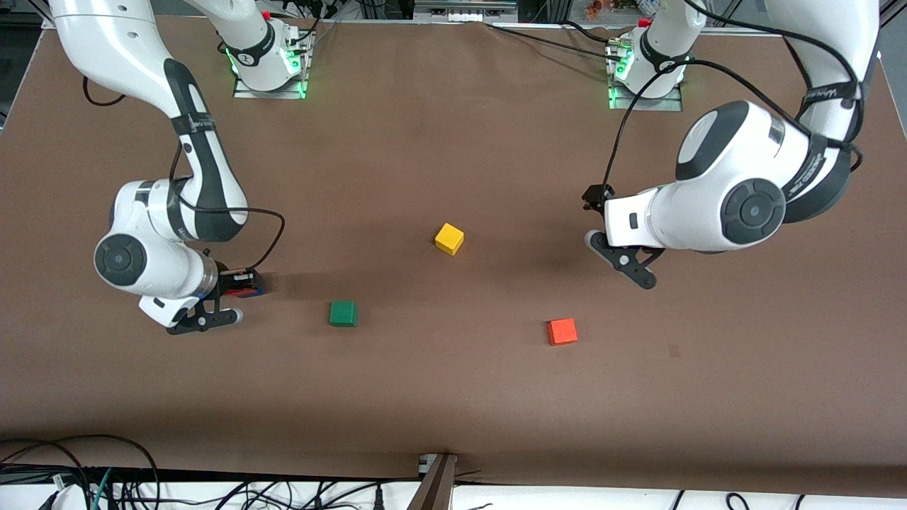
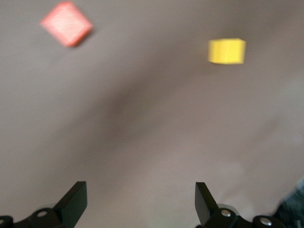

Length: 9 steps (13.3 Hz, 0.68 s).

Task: Pass red block to right arm, stack on blue

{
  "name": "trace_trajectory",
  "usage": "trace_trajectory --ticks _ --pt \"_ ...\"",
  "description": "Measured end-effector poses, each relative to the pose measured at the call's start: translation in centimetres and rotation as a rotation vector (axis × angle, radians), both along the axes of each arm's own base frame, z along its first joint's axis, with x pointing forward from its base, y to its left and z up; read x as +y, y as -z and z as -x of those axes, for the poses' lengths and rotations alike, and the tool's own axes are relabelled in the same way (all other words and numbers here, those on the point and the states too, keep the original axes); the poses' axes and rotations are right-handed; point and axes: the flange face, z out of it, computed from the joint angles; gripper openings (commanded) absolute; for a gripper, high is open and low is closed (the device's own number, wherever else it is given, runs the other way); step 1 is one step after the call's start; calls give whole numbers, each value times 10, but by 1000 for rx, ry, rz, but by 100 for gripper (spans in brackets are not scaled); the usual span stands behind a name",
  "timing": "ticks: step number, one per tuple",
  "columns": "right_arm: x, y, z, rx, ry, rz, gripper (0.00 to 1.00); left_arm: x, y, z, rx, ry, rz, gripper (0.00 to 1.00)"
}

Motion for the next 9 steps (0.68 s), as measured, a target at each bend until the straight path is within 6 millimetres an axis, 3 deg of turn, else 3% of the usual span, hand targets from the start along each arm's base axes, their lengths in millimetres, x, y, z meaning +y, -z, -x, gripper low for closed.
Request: trace_trajectory --ticks 2,4,6,9 --pt "-11 10 17 -63 12 -2 21 10 -26 -3 -84 -106 -97 100" --pt "-20 23 29 -97 23 0 21 30 -74 -16 -214 -154 -148 100" --pt "-23 31 33 -125 26 1 21 74 -119 -24 -275 -235 -165 100" --pt "-24 35 36 -148 25 1 21 143 -155 -29 -315 -366 -187 100"
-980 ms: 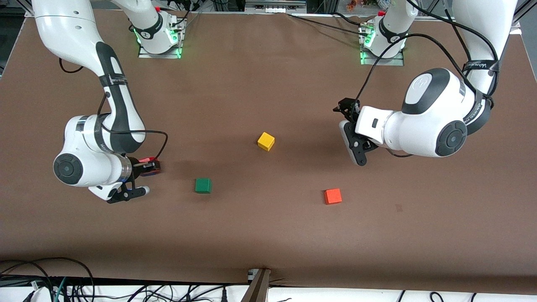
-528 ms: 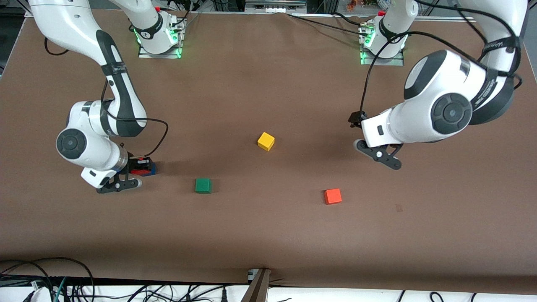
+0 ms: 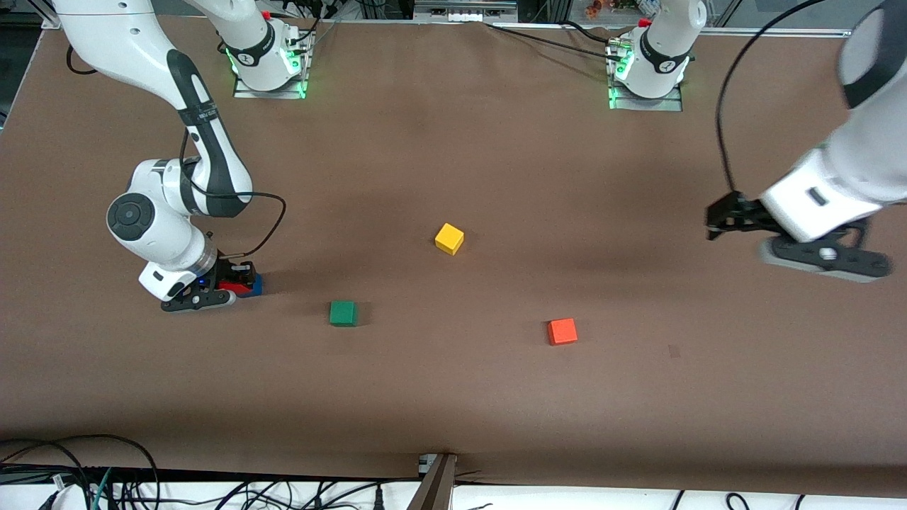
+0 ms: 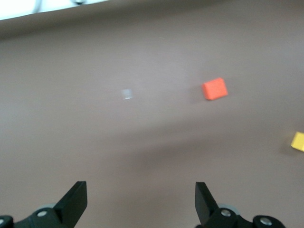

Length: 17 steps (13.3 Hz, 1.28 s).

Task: Pass red block to right arm, stack on blue

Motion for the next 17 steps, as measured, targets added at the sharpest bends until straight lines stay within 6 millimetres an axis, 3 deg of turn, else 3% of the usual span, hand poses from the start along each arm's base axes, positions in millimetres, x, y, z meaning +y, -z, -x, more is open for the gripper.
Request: trace_trajectory --ticks 1,3,6,7,8,9,11,14,17 --pt "0 1 1 1 0 0 21 17 -4 0 -1 -32 -7 100" --pt "0 2 1 0 0 0 23 29 -3 2 18 -58 -14 100" --pt "0 3 2 3 -1 1 44 42 -5 6 35 -85 -19 100" --pt "0 3 2 3 -1 1 62 50 -6 6 35 -98 -19 100" --pt "0 3 2 3 -1 1 93 56 -7 7 37 -108 -20 100" --pt "0 3 2 2 -1 1 100 58 -7 8 41 -112 -21 100" --pt "-1 3 2 1 -1 2 100 51 -11 15 39 -105 -35 100" --pt "-2 -2 1 -5 0 2 100 33 -12 47 24 -132 -26 100" --pt "-7 -33 -4 23 11 -1 100 53 -10 81 10 -172 -7 100"
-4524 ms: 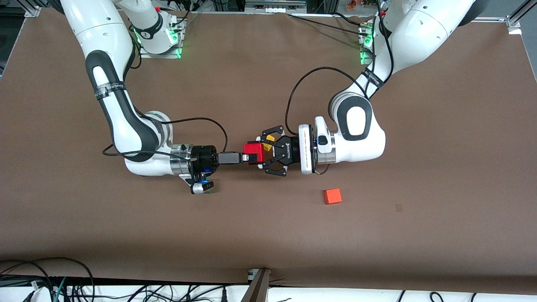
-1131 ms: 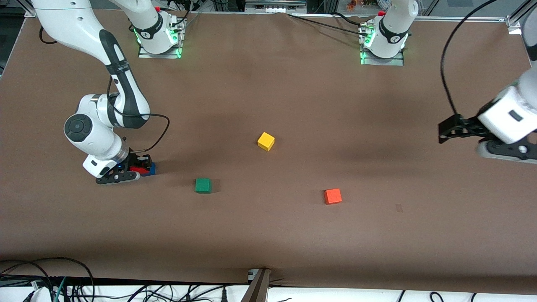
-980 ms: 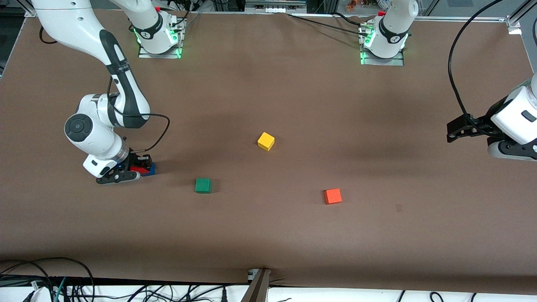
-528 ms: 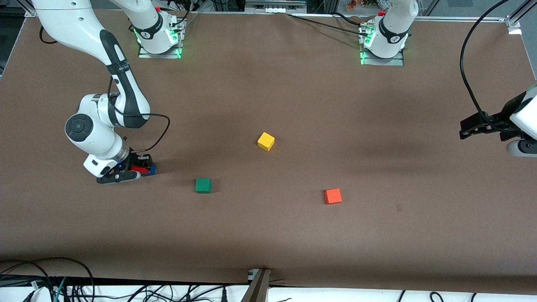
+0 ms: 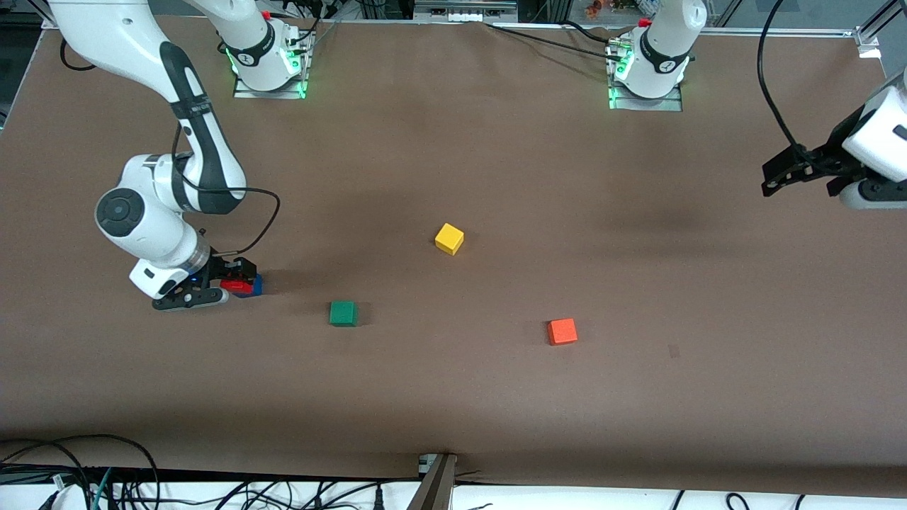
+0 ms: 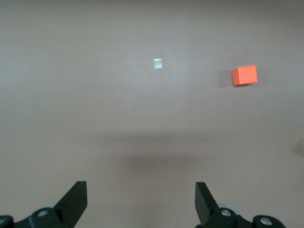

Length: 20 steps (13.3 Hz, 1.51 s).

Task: Pass red block to right arm, stack on blue

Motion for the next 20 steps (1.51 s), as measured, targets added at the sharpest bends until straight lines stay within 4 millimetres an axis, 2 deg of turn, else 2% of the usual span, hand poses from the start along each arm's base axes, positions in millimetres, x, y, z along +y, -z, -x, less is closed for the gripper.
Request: trace_trajectory --ticks 2,5,8,10,16,20 --pt "0 -41 -8 67 5 -4 100 -4 -3 8 -11 16 0 100" --pt "-2 -110 -18 152 11 -4 100 -10 0 9 -7 42 -3 100" --pt "-14 -169 -21 204 32 5 100 -9 2 9 -2 50 -3 100" --pt "-20 -201 -21 219 44 9 100 -9 4 8 1 52 -3 100" --pt "-39 -277 2 239 79 3 100 -12 5 7 2 56 -3 100" --pt "-52 -296 17 282 103 -1 100 -17 5 8 2 66 -3 100"
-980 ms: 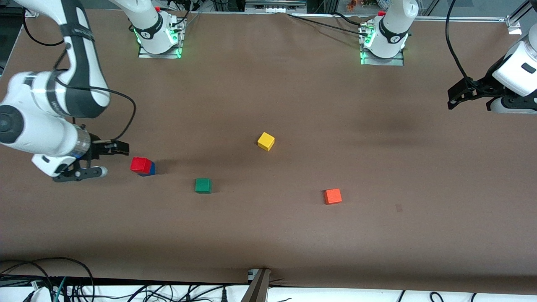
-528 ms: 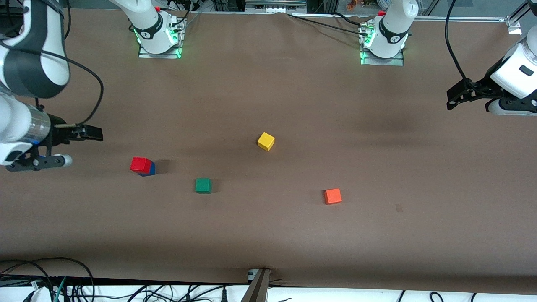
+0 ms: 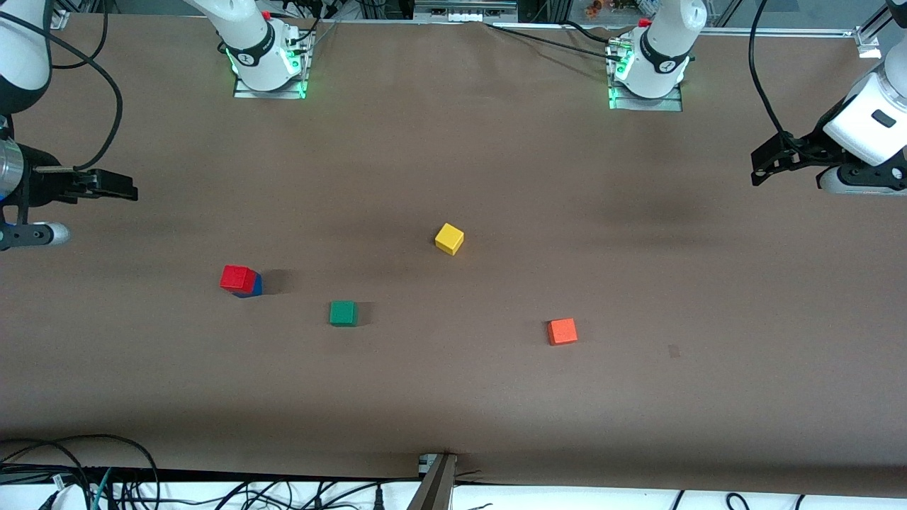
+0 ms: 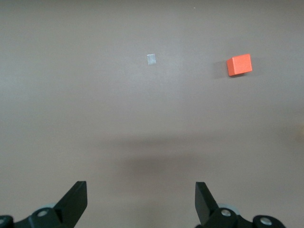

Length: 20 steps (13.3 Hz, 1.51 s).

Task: Pass red block to right arm, stack on blue

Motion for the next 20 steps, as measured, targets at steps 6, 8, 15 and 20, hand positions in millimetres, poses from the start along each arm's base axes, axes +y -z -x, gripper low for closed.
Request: trace_trajectory --ticks 6,8,15,20 --pt "4 -69 31 -127 -43 28 100 -3 0 0 0 6 0 100" --pt "-4 -81 47 -139 -36 18 100 -3 0 0 0 6 0 100" --pt "4 -67 67 -95 -51 7 100 -3 0 0 0 6 0 100" --pt "-8 -60 62 -86 -29 10 100 -3 0 0 0 6 0 100"
